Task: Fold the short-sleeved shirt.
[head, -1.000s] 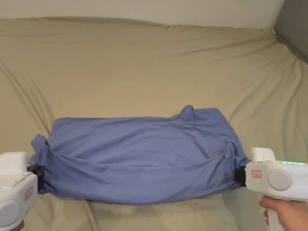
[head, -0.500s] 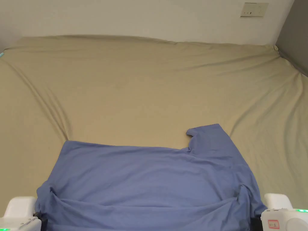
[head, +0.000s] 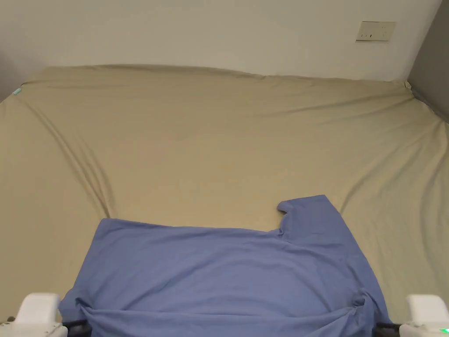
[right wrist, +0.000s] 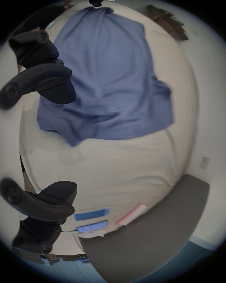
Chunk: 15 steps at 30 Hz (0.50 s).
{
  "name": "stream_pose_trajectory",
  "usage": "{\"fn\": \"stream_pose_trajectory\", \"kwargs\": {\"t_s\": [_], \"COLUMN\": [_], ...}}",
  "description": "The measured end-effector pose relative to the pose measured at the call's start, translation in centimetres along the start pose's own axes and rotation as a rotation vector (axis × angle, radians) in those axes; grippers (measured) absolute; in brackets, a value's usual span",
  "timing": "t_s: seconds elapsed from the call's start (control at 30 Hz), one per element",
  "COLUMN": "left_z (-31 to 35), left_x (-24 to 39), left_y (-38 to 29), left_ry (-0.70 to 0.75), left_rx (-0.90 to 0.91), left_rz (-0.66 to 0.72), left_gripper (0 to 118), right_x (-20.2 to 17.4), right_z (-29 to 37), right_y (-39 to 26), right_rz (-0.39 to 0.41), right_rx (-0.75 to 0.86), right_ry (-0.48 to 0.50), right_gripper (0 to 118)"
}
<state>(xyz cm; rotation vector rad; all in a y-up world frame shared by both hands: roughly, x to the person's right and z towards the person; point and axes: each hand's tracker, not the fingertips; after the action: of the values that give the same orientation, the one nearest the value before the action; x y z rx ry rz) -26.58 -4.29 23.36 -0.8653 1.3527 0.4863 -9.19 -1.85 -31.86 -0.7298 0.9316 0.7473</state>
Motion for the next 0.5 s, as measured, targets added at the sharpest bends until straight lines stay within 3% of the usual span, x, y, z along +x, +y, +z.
{"fn": "stream_pose_trajectory", "kwargs": {"t_s": [0.23,0.4,0.47,0.5], "left_z": [9.5,17.7,19.5,19.4], "left_x": [0.3,3.8,5.3,5.7], "left_y": [8.0,12.2,13.1,13.5], "left_ry": [-0.02,-0.083,-0.066,-0.058], "left_rx": [0.434,0.682,0.729,0.757], "left_rz": [0.12,0.066,0.023,0.002], "left_gripper": [103,100,79,59], "right_x": [0.3,-5.4,-6.8,-7.7], "right_z": [9.9,18.9,20.5,21.2], "right_y": [7.9,11.1,11.6,11.6], "right_rz": [-0.02,0.017,0.029,0.042], "right_rx": [0.456,0.708,0.754,0.771], "right_ry": [0.04,0.09,0.112,0.126], "right_gripper": [107,107,104,98]}}
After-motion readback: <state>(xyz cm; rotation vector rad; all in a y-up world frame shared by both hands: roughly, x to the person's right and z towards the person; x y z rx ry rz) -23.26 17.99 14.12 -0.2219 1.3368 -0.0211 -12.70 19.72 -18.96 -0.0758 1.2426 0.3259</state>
